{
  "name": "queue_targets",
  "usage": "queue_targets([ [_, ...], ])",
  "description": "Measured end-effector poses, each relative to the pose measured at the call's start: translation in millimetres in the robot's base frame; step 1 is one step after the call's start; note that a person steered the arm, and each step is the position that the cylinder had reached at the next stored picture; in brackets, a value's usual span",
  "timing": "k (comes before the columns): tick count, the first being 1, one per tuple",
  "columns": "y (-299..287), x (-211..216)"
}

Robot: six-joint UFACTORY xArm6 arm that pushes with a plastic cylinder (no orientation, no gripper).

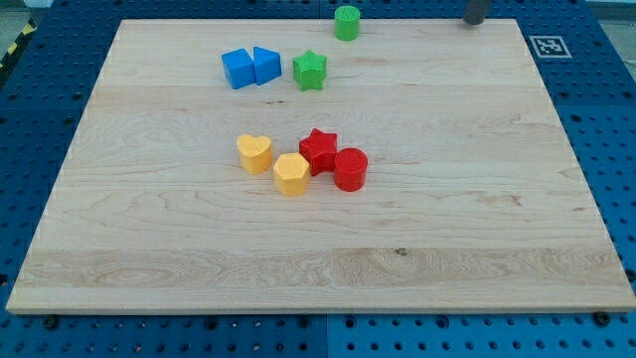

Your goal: Push the green circle towards the top left of the green star

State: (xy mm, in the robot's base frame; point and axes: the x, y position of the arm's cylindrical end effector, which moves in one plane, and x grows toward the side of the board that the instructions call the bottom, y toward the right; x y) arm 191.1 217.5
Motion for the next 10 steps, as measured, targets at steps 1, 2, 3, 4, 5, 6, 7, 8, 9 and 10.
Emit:
queue_targets([
  [1,-40,0],
  [2,-44,0],
  [3,-80,1],
  [4,-149,1],
  [5,-214,3],
  [6,-250,5],
  [7,-251,1],
  [8,-261,3],
  [9,-302,1],
  [10,-319,0],
])
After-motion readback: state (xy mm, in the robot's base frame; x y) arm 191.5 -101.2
